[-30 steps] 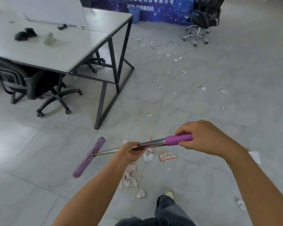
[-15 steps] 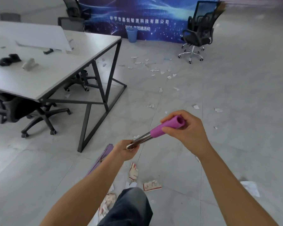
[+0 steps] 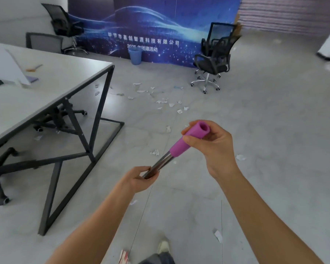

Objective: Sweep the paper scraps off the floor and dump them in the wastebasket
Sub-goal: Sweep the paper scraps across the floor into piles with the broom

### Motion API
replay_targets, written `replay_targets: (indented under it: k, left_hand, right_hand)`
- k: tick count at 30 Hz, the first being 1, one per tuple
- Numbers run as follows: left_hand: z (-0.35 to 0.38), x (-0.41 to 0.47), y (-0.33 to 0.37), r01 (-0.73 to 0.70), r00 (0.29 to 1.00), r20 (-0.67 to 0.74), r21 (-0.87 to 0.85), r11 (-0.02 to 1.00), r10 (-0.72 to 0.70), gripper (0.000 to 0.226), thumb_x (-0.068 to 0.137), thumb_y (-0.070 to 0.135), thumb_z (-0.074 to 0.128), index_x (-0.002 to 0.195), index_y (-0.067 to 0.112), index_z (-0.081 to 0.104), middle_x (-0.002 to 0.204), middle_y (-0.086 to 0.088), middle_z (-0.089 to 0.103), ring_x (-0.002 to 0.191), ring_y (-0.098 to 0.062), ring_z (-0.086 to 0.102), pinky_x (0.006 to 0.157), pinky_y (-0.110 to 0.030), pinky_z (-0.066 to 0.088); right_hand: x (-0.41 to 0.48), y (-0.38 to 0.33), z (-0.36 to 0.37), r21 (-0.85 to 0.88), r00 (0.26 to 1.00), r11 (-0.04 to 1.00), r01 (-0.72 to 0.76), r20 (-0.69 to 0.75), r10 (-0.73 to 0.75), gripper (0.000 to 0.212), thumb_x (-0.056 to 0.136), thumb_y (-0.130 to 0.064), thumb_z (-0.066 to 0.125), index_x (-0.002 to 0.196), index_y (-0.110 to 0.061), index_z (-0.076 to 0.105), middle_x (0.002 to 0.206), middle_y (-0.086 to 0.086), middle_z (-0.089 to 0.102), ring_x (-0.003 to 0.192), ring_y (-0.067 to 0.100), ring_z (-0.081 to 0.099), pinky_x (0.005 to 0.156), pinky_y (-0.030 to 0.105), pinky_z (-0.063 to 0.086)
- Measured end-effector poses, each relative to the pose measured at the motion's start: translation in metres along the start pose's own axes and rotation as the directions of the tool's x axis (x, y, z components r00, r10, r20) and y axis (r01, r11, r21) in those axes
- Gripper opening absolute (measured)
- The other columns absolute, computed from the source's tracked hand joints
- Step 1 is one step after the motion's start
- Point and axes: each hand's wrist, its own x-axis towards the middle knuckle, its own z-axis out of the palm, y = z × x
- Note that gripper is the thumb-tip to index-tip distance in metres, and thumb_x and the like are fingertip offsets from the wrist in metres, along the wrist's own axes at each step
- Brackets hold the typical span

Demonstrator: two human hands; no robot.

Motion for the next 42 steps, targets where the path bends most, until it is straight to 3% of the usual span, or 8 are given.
replay_targets:
  k: [5,15,20,25,30,34,36,42]
  left_hand:
    - [0.107,0.06,0.038,0.009,0.998,0.069,0.076,0.997,-0.014,0.01,0.094,-0.004,0.045,0.102,-0.01,0.048,0.097,-0.026,0.05,0.08,-0.035,0.055,0.096,-0.037,0.043]
    - [0.311,0.185,0.118,-0.061,0.998,0.021,0.036,0.998,0.06,0.01,0.094,-0.006,0.043,0.1,-0.014,0.041,0.104,-0.027,0.042,0.126,-0.026,0.048,0.106,-0.034,0.042]
    - [0.412,0.236,0.173,-0.112,0.993,0.027,-0.014,0.994,0.113,0.049,0.094,-0.004,0.045,0.139,-0.012,0.028,0.1,-0.028,0.044,0.118,-0.025,0.052,0.101,-0.034,0.044]
    - [0.483,0.276,0.235,-0.185,0.983,-0.028,-0.192,0.964,0.183,0.028,0.093,-0.001,0.049,0.116,-0.016,0.041,0.083,-0.029,0.047,0.119,-0.021,0.055,0.101,-0.031,0.045]
    - [0.529,0.346,0.289,-0.279,0.96,-0.094,-0.344,0.897,0.263,0.027,0.094,0.014,0.052,0.081,-0.01,0.051,0.072,-0.028,0.058,0.066,-0.036,0.066,0.07,-0.03,0.058]
    - [0.557,0.411,0.347,-0.397,0.894,-0.319,-0.236,0.887,0.315,0.017,0.093,0.031,0.055,0.079,0.03,0.044,0.075,0.009,0.044,0.087,-0.005,0.052,0.068,0.0,0.047]
    - [0.572,0.442,0.392,-0.318,0.944,-0.272,-0.61,0.726,0.185,0.018,0.091,0.013,0.057,0.077,0.005,0.05,0.075,-0.008,0.048,0.102,-0.008,0.06,0.082,-0.006,0.05]
    - [0.648,0.505,0.497,-0.151,0.986,-0.136,-0.514,0.845,0.093,0.014,0.088,-0.005,0.056,0.08,-0.012,0.046,0.112,-0.021,0.046,0.121,-0.023,0.054,0.098,-0.03,0.048]
  right_hand:
    - [0.115,0.011,-0.028,-0.022,0.998,0.999,0.043,-0.038,-0.044,0.037,0.065,0.019,0.067,0.078,-0.016,0.063,0.063,-0.01,0.07,0.066,0.005,0.064,0.065,0.017,0.052]
    - [0.357,0.054,-0.089,-0.051,0.996,0.995,0.087,-0.009,-0.088,0.03,0.06,0.007,0.073,0.076,-0.016,0.062,0.062,-0.011,0.07,0.063,0.002,0.064,0.065,0.016,0.052]
    - [0.5,0.074,-0.107,-0.04,0.99,0.994,0.106,0.095,-0.102,0.037,0.067,0.013,0.07,0.073,-0.023,0.063,0.062,-0.012,0.069,0.067,0.009,0.063,0.073,0.024,0.054]
    - [0.62,0.094,-0.093,-0.01,0.976,0.993,0.114,0.188,-0.11,0.038,0.068,0.004,0.074,0.076,-0.03,0.06,0.062,-0.019,0.067,0.066,0.002,0.062,0.066,0.014,0.051]
    - [0.735,0.122,-0.07,0.057,0.959,0.991,0.125,0.247,-0.135,0.038,0.072,0.004,0.071,0.077,-0.031,0.058,0.059,-0.023,0.065,0.06,-0.004,0.059,0.065,0.011,0.05]
    - [0.827,0.149,-0.045,0.023,0.922,0.985,0.173,0.348,-0.171,0.036,0.075,-0.001,0.071,0.077,-0.034,0.058,0.062,-0.024,0.065,0.067,0.0,0.058,0.073,0.019,0.052]
    - [0.88,0.161,-0.036,0.014,0.923,0.986,0.167,0.349,-0.162,0.035,0.074,-0.001,0.071,0.078,-0.033,0.059,0.063,-0.023,0.067,0.067,-0.001,0.06,0.075,0.023,0.053]
    - [1.011,0.194,-0.029,0.041,0.922,0.983,0.18,0.34,-0.183,0.027,0.058,-0.013,0.079,0.074,-0.029,0.064,0.067,-0.016,0.07,0.068,0.003,0.064,0.069,0.017,0.054]
